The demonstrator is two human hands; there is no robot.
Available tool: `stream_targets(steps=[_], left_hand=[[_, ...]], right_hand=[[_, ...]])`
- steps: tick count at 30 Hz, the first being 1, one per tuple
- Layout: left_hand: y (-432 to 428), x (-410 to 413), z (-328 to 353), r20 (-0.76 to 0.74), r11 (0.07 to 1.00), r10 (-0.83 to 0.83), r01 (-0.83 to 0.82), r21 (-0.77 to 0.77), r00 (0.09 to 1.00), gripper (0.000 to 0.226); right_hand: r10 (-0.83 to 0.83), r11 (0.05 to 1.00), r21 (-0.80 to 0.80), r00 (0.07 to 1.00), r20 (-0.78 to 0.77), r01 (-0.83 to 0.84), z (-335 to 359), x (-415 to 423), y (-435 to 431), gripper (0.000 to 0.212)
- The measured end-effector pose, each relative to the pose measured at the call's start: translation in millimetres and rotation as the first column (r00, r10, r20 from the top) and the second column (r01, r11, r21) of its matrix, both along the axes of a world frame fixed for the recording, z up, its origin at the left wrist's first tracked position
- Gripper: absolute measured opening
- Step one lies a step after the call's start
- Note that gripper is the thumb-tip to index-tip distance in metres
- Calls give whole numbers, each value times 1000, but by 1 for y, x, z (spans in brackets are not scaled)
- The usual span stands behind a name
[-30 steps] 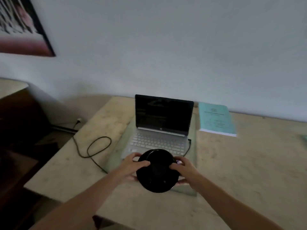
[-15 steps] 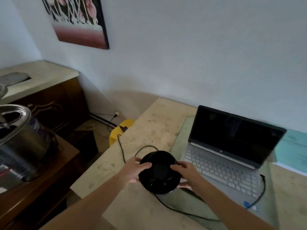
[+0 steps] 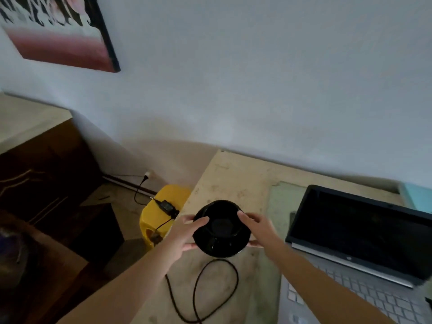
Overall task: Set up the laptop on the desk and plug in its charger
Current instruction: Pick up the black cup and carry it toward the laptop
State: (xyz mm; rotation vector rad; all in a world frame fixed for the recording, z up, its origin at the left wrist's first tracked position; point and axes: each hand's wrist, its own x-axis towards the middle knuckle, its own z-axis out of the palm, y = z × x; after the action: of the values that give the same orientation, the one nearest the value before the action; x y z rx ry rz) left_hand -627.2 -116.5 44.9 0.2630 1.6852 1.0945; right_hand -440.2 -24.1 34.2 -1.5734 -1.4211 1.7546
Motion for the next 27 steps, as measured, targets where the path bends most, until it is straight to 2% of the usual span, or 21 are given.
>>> stream_targets(steps=[4,7,10,13,16,21,27], left_hand=[[78,-34,-2,34,994,-104,102,45,994,61],[128,-51,-5,32,985,-164,162,59,986,57],[177,-69,-12,14,981,-182,181,72,983,50],[224,-88,-28,7,981,-187,186,59,982,49],[264,-106,-46,22,982,-176,174,80,984,49],[316,-125,-66,-63,971,-186,194,143,980,60],[344,-124,-81,-58,976,-117,125,180,991,55]], right_hand=[[-164,985,53,986,-10,164,-1,-29,50,45],[-241,970,28,970,-23,241,-3,-47,91,45],[-281,959,14,958,-53,282,-11,-66,130,33],[-304,952,5,947,-102,306,-22,-83,169,18],[-292,956,-7,951,-103,293,-36,-100,209,17],[-309,950,14,944,-118,312,-55,-121,260,16],[-302,951,46,949,-88,306,-66,-127,294,14]])
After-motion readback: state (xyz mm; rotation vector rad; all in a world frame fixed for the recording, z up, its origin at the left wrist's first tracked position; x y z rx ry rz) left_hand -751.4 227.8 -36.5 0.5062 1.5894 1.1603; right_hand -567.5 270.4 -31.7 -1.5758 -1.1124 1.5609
